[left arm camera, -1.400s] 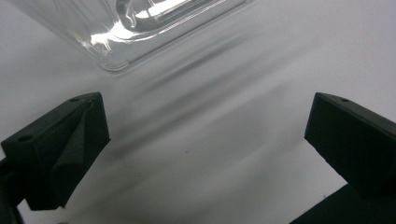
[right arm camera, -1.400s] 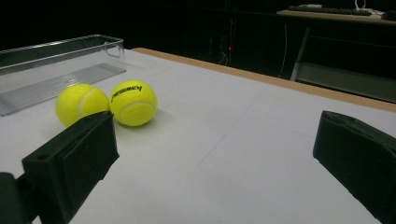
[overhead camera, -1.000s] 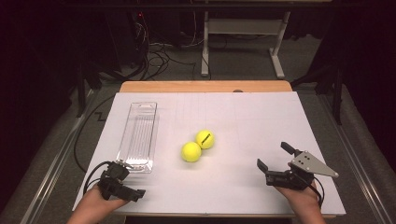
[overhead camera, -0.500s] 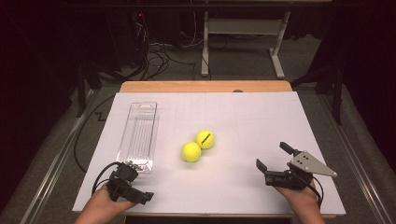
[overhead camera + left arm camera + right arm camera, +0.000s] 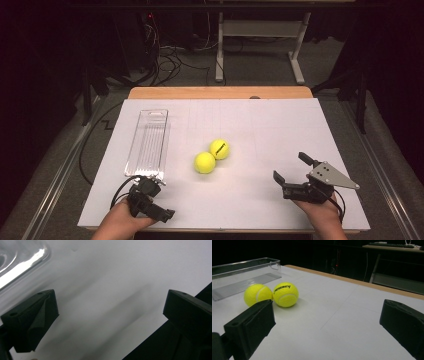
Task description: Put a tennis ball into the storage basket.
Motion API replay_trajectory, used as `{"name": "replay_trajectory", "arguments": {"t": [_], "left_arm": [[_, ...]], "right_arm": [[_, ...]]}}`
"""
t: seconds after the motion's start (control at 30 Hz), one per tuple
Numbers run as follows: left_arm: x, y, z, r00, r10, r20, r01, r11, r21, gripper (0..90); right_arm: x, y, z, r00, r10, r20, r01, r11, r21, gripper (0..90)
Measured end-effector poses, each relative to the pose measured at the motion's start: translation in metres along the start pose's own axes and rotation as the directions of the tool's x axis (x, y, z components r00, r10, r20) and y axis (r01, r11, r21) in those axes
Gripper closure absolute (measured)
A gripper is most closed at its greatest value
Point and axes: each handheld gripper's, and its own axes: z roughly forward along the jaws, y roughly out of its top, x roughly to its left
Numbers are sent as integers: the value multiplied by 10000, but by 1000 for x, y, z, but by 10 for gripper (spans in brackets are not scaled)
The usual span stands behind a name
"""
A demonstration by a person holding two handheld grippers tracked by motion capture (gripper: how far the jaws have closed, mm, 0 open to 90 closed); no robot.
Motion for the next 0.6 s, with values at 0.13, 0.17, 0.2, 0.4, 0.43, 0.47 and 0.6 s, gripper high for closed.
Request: {"name": "replay_trajectory", "arguments": {"t": [0.13, 0.17, 0.2, 0.4, 0.43, 0.47, 0.6], "left_arm": [[-7, 6, 3, 9999, 152, -37, -152, 9999, 53, 8], [-7, 7, 3, 9999, 150, -24, -149, 9999, 64, 8], [-9, 9, 4, 9999, 154, -63, -154, 9999, 31, 8], [-17, 19, 5, 9995, 313, 94, -311, 9993, -209, 8], [-18, 20, 6, 9995, 309, 79, -307, 9993, -196, 8], [-21, 24, 8, 9993, 345, 139, -343, 9993, -140, 8], [-22, 28, 9, 9994, 316, 107, -315, 9994, -123, 8]], "right_arm": [[0, 0, 0, 10000, -24, -13, 24, 10000, 3, 4], [0, 0, 0, 10000, -33, -17, 33, 10000, 9, 4], [0, 0, 0, 10000, -31, -21, 31, 10000, 18, 4], [0, 0, 0, 10000, -38, -30, 38, 10000, 8, 4], [0, 0, 0, 10000, -48, -29, 48, 10000, 8, 4], [0, 0, 1, 10000, -35, -35, 35, 10000, 10, 4], [1, 0, 0, 10000, -40, -74, 40, 10000, 8, 4]]}}
